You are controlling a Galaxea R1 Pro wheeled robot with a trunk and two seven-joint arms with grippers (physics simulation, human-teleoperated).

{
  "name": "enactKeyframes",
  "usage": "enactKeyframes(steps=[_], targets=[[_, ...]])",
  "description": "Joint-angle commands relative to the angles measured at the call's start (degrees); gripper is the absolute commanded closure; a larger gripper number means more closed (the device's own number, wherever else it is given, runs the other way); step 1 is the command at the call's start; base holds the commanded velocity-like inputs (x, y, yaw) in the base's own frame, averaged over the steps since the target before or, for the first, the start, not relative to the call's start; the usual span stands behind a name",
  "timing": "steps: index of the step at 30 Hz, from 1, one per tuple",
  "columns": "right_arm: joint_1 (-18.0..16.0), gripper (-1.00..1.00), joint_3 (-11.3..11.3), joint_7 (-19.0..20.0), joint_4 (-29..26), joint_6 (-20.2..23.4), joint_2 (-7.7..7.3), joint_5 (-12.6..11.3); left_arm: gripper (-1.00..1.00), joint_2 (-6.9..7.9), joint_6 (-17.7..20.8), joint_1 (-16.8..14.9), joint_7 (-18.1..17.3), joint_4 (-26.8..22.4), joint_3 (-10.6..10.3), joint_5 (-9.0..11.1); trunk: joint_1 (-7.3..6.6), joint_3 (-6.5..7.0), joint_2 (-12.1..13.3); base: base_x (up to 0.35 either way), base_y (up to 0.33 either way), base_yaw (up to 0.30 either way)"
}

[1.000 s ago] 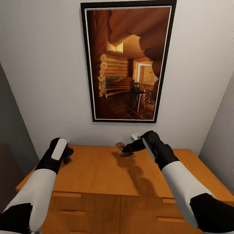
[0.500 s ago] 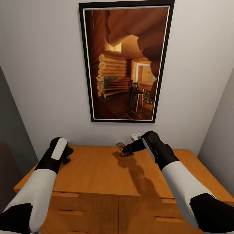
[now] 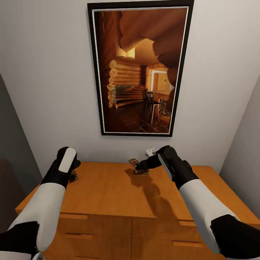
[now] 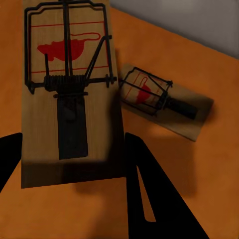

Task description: Take the four mousetraps from the cabinet in the bathroom and place them on the bathroom floor. Make sure all four end up on the same floor surface, and ensure that at least two of them are either under or directly next to the same bathroom sink.

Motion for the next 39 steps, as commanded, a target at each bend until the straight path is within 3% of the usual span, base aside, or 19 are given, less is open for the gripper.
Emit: enactKeyframes(steps=[1,26,39], targets=[[-0.1,1.00,0.0,0.0,0.0,0.2,0.00,0.3,-1.00,-0.04,0.2,-0.1,0.4,0.0,0.0,0.5,0.00,-0.08,0.0,0.000,0.000,0.000],[-0.1,1.00,0.0,-0.1,0.0,0.2,-0.17,0.4,-1.00,-0.39,0.2,-0.2,0.6,-0.1,0.0,0.4,0.00,-0.08,0.0,0.001,0.000,0.000],[-0.1,1.00,0.0,-0.1,0.0,0.2,-0.17,0.4,-1.00,-0.34,0.2,-0.2,0.8,-0.1,0.0,0.3,0.00,-0.08,0.0,0.115,0.000,0.000]])
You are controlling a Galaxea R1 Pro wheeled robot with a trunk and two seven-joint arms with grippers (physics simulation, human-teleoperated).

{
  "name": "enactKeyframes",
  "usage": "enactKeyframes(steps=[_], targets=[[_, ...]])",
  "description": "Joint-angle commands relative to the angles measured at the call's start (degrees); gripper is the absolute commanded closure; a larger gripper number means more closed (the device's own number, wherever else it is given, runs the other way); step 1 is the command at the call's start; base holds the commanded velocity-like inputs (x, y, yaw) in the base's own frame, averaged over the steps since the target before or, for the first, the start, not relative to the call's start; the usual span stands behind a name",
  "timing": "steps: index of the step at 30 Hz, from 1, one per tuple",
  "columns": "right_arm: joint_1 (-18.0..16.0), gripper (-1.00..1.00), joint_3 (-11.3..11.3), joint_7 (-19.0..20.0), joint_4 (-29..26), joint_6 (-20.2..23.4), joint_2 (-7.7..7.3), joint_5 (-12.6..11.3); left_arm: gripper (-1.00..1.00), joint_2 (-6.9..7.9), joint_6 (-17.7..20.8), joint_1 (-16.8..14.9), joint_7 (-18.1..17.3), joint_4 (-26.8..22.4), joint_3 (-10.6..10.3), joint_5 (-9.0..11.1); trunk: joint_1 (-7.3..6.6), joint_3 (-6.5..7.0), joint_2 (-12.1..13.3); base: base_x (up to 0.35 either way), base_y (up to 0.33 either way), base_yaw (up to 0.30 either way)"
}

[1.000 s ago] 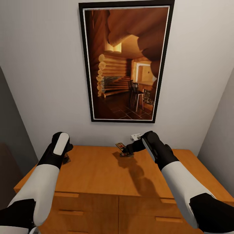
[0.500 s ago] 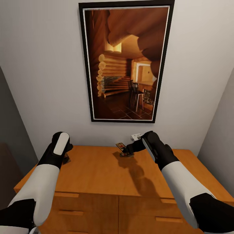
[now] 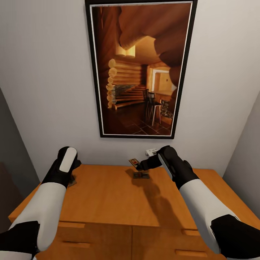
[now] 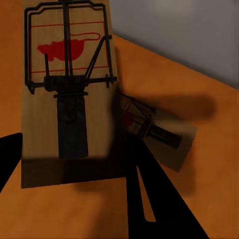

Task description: Take the four mousetraps from the cabinet in the bathroom and place them on the bathroom floor. Make sure all four end up on the same floor surface, and ensure that at least two of them are either under or directly next to the same bathroom sink.

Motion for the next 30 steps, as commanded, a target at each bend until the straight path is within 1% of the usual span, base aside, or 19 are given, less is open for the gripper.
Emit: enactKeyframes(steps=[1,10,12,17,20,23,30], targets=[[0.0,1.00,0.0,0.0,-0.1,0.2,0.00,0.3,-1.00,-0.05,0.2,0.0,0.5,0.0,0.1,0.5,0.01,-0.08,0.0,0.014,0.000,0.000],[0.0,1.00,0.0,0.0,-0.1,0.2,0.00,0.3,-1.00,-0.50,0.1,0.0,0.7,0.5,-0.2,0.6,0.01,-0.08,0.0,0.005,0.000,0.000],[0.0,1.00,0.0,0.0,-0.1,0.2,0.00,0.3,-1.00,-0.60,-0.2,0.0,0.7,1.4,-0.3,0.6,0.01,-0.08,0.0,0.000,0.000,0.000],[0.0,1.00,0.0,0.0,-0.1,0.2,0.00,0.2,-1.00,-0.62,-1.5,0.0,0.5,5.3,-0.3,0.5,0.01,-0.08,0.0,0.000,0.000,0.000],[0.0,1.00,0.0,0.1,-0.1,0.2,0.00,0.2,-1.00,-0.58,-3.5,0.0,0.3,8.0,-0.4,0.5,0.01,-0.08,0.0,0.000,0.000,0.000],[0.0,1.00,0.0,0.0,-0.1,0.2,0.00,0.2,-1.00,-0.55,-4.2,0.0,0.2,8.7,-0.4,0.5,0.01,-0.08,0.0,0.000,0.000,0.000],[0.0,1.00,0.0,0.1,0.0,0.2,-0.06,0.1,-1.00,-0.46,-4.3,0.0,0.0,8.7,-0.5,0.5,0.01,-0.08,0.0,0.000,0.000,0.000]])
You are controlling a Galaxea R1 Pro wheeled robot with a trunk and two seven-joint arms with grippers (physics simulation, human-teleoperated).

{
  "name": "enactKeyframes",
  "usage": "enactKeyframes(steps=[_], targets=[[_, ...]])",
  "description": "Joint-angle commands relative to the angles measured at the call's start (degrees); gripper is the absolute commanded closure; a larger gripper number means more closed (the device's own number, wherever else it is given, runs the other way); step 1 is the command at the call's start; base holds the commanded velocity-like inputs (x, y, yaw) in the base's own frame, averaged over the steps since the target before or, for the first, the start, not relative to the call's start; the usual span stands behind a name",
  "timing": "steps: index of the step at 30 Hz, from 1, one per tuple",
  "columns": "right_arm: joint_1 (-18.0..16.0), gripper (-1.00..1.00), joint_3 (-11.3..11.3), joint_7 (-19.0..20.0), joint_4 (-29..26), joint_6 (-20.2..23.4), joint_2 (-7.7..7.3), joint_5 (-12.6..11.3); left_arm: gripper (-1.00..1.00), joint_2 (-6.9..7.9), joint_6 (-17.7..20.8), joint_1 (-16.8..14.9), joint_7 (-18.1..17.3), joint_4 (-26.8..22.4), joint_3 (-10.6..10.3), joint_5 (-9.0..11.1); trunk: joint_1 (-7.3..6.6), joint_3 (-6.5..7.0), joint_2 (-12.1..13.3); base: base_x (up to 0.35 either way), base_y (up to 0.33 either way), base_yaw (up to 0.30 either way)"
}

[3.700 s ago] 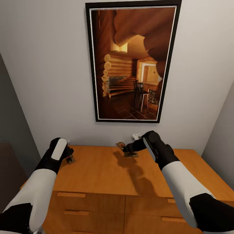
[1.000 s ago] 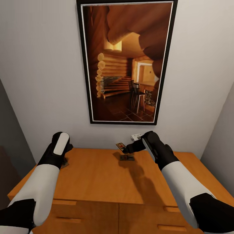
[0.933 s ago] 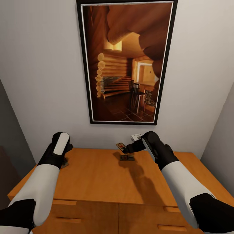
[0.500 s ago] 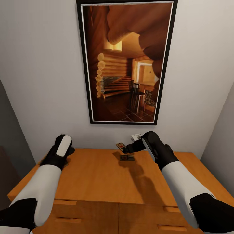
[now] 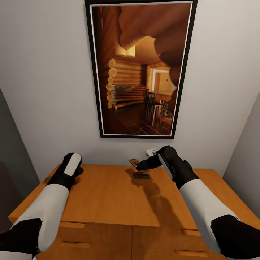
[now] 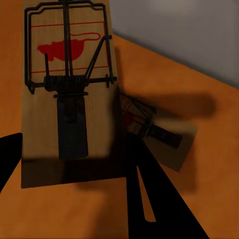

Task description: Take the four mousetraps from the cabinet in the bathroom and place them on the bathroom floor. Make sure all four end up on the same floor surface, and ensure that at least two of them are either under or directly next to the same bathroom sink.

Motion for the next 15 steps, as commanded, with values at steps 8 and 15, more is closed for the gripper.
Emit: enactKeyframes(steps=[8,15], targets=[[0.0,1.00,-0.1,0.0,0.0,0.2,-0.03,0.1,-1.00,-0.01,0.4,-0.1,0.1,-0.2,0.1,0.3,0.00,-0.08,0.0,0.000,0.000,0.000],[0.0,1.00,-0.1,0.0,0.1,0.2,-0.03,0.1,-1.00,-0.01,0.4,-0.1,0.0,-0.3,0.1,0.5,0.00,-0.08,0.0,0.000,0.000,0.000]])
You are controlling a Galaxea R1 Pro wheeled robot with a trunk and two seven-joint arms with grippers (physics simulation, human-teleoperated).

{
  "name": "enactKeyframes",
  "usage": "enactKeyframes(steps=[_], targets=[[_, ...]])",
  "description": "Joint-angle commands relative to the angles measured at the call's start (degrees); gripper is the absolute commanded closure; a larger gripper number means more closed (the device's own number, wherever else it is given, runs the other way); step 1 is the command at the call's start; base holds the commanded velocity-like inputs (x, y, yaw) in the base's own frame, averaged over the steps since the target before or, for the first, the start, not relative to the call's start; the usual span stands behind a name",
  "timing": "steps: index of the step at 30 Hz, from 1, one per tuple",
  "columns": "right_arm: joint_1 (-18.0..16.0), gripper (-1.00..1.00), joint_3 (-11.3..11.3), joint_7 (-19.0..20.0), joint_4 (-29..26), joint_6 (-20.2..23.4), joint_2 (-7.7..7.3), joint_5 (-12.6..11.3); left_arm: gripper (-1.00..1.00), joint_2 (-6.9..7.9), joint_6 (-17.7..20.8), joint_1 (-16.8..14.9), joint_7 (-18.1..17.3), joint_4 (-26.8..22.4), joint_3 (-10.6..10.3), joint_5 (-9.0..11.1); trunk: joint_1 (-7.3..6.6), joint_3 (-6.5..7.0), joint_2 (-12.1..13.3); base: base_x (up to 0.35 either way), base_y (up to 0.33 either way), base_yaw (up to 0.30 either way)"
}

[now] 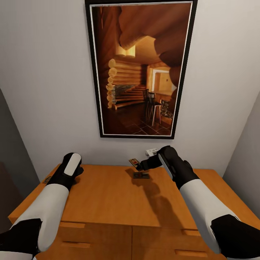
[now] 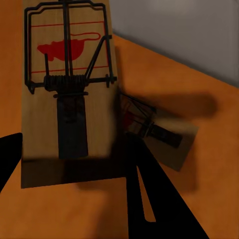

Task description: Take the four mousetraps from the cabinet in the bathroom and place them on the bathroom floor. Make sure all four end up on the same floor surface, and ensure that at least two of them are either under or directly next to the same bathroom sink.

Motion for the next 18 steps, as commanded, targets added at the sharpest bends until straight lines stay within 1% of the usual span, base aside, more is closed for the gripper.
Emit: enactKeyframes(steps=[1,12,13,15,18], targets=[[0.0,1.00,0.0,0.0,-0.1,0.2,-0.01,0.2,-1.00,-0.04,0.3,0.0,0.4,-0.1,0.1,0.3,0.00,-0.08,0.0,0.000,0.000,0.000],[0.0,1.00,0.0,0.0,-0.1,0.2,-0.01,0.2,-1.00,0.10,0.2,0.0,0.3,-0.1,0.1,0.6,0.00,-0.08,0.0,0.000,0.000,0.000],[0.0,1.00,-0.1,0.0,0.3,0.2,0.33,0.6,-1.00,0.43,0.3,0.1,0.6,-0.3,0.5,0.3,0.00,-0.08,0.0,0.000,0.000,0.000],[0.0,1.00,-0.1,0.0,0.3,0.2,0.42,0.6,-1.00,0.93,0.3,0.1,0.6,-0.3,0.6,0.3,0.00,-0.08,0.0,0.000,0.000,0.000],[0.0,1.00,-0.1,0.0,0.3,0.2,0.43,0.6,-1.00,0.95,0.3,0.1,0.6,-0.3,0.6,0.3,0.00,-0.08,0.0,0.000,0.000,0.000]])
